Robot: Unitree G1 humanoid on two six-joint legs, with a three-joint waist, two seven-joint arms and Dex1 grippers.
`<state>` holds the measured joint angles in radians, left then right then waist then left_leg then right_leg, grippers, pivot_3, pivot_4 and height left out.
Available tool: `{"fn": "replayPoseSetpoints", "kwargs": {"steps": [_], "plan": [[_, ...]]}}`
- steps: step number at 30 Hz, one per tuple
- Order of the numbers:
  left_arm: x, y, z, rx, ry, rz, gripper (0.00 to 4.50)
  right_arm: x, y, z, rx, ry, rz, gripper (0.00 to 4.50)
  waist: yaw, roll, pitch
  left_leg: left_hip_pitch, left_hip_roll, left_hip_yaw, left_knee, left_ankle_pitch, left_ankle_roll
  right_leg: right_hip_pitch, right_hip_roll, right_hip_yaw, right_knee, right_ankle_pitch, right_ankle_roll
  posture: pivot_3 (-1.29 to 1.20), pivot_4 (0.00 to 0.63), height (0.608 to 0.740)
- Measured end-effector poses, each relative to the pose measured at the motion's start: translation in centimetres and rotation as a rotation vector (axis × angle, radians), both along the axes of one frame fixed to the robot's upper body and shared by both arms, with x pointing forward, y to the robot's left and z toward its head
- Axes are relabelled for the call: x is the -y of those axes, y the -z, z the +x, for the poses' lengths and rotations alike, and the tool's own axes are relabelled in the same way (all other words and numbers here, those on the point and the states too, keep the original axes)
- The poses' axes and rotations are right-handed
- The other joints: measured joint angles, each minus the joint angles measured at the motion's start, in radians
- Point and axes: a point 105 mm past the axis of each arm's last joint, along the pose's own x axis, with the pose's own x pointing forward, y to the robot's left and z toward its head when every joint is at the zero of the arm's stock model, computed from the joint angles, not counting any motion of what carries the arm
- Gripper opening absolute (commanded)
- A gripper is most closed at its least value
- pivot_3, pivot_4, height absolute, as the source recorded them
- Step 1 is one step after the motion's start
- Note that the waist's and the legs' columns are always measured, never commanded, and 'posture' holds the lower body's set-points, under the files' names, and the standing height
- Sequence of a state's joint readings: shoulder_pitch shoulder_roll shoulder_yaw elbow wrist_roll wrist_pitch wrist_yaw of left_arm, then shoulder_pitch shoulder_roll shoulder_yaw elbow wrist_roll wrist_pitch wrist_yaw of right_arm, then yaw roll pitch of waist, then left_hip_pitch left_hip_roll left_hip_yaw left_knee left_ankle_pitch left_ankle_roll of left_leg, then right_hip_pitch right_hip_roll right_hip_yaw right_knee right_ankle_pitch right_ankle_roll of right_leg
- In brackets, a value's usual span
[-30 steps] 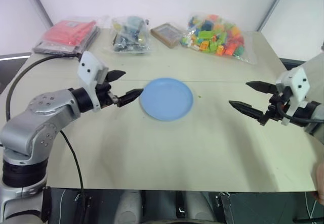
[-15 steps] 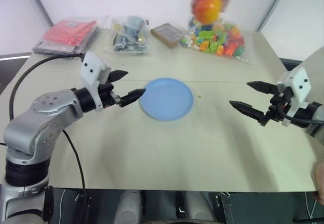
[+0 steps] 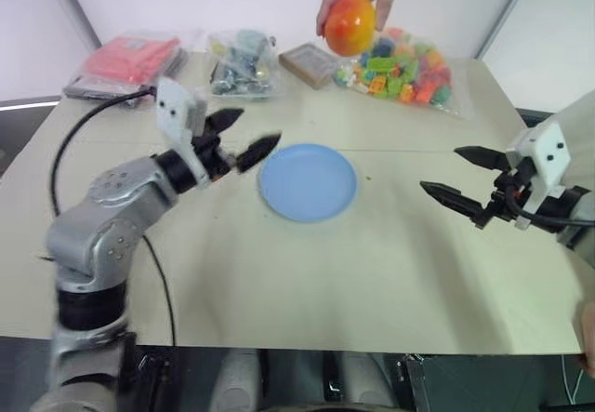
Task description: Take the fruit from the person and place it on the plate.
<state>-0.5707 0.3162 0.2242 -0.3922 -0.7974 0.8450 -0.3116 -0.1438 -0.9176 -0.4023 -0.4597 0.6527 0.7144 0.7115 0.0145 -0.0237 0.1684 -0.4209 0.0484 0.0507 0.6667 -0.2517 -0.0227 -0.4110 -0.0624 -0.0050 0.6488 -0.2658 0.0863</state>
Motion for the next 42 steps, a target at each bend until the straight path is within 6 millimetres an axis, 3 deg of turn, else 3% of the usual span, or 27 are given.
{"fn": "replayPoseSetpoints", "kwargs": {"steps": [7,10,22,30,37,42], "plan": [[2.2,-2.0,3.6,-0.196,0.091,-0.489,4.46,-0.5,-0.5,0.2,0.022,-0.009,0.000,4.50,-0.002,0.000,0.000,0.001,0.000,0.000,0.000,0.000,0.000,0.000,0.001,0.000,0.000,0.000,0.000,0.00,0.150,0.731],[3.6,-2.2,4.5,-0.284,0.155,-0.610,4.46,-0.6,-0.6,0.3,0.028,-0.009,0.000,4.50,-0.002,0.000,0.000,0.001,0.000,0.000,0.000,0.000,0.000,0.000,0.001,0.000,-0.001,0.000,0.000,0.00,0.150,0.731],[7.8,-3.7,7.9,-0.403,0.270,-0.817,4.46,-0.8,-0.6,0.1,0.032,-0.008,0.002,4.50,-0.001,0.000,0.000,0.000,-0.001,0.000,-0.001,0.000,0.000,0.000,0.001,0.000,-0.002,0.000,0.000,0.00,0.150,0.731],[8.0,-2.7,9.8,-0.465,0.251,-0.922,4.46,-0.7,-0.5,-0.2,0.028,-0.001,0.003,4.50,-0.002,0.000,0.000,0.000,-0.001,0.000,-0.001,0.000,0.000,-0.001,0.001,0.000,-0.002,0.000,0.000,0.00,0.150,0.731],[8.0,-3.4,10.1,-0.459,0.286,-0.976,4.46,-0.8,-0.6,-0.3,0.023,-0.003,0.020,4.50,-0.002,0.000,0.000,-0.001,-0.001,0.000,-0.001,0.000,0.000,-0.001,0.001,0.000,-0.002,0.000,0.000,0.00,0.150,0.731],[8.4,-3.7,10.0,-0.448,0.323,-0.986,4.46,-2.3,-3.9,-0.5,0.103,-0.067,0.205,4.50,-0.003,-0.001,0.000,-0.001,-0.001,0.000,-0.002,0.000,0.000,-0.001,0.002,0.000,-0.002,0.000,0.000,0.00,0.150,0.731]]}}
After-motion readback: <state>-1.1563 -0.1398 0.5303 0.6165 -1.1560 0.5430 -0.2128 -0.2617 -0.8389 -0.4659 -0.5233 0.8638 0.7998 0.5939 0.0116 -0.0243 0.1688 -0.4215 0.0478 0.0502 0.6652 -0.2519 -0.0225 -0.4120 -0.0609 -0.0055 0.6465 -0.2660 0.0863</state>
